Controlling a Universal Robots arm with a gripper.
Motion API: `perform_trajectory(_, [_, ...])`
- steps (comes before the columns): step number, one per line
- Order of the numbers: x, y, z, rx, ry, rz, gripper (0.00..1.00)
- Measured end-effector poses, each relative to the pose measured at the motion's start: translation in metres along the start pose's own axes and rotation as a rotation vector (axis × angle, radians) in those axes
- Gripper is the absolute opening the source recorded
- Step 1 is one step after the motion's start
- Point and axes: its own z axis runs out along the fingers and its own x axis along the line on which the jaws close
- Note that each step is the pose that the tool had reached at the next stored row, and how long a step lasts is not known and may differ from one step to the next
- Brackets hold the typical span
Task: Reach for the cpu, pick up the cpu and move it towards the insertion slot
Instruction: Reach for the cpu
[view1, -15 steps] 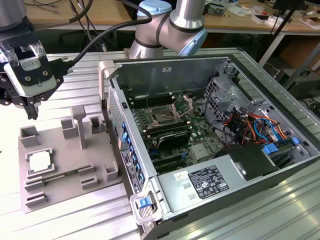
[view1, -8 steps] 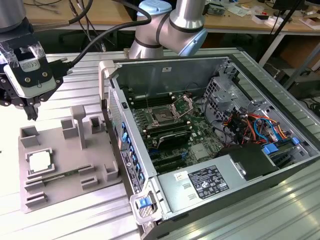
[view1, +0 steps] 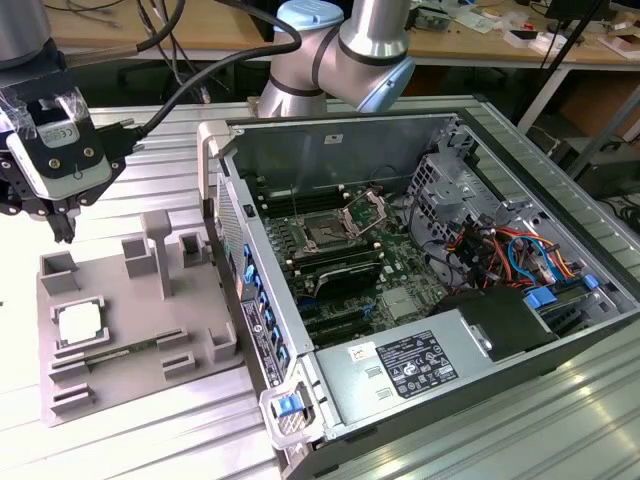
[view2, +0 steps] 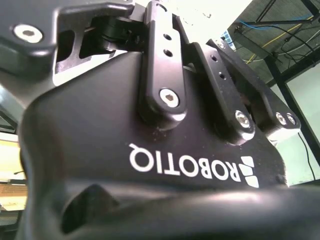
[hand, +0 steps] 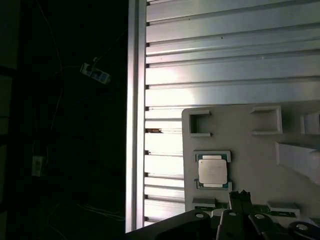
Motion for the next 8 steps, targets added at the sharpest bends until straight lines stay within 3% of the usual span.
perform_trajectory(8, [0.0004,0.0,0.0023,-0.0001,0.0,0.0,0.11])
